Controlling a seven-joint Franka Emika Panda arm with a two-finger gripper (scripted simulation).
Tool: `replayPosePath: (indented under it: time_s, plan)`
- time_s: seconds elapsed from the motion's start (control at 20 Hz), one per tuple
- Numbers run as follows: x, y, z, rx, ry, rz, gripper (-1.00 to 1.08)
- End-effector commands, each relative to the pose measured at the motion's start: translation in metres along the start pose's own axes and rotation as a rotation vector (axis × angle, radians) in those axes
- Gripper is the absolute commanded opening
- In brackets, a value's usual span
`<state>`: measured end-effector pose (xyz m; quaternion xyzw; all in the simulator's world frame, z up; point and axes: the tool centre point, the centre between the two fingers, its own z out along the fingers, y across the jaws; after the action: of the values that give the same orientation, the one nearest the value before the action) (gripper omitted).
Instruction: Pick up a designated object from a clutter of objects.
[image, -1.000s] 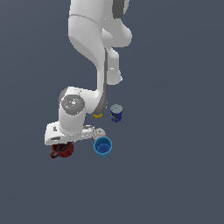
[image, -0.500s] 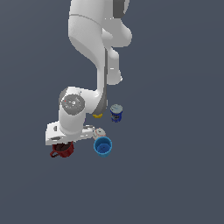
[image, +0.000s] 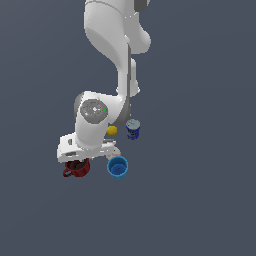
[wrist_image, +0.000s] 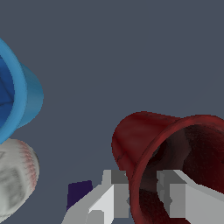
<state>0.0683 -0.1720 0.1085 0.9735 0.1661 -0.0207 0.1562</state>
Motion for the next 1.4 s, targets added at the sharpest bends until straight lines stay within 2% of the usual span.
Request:
replayPosePath:
  time_s: [0.0,1.35]
  plan:
    - [0.005,-0.009,-0.021,-0.002,0.004,0.000,-1.00]
    - [0.064,-0.158,-0.311,0.000,0.003,-0.002,-1.00]
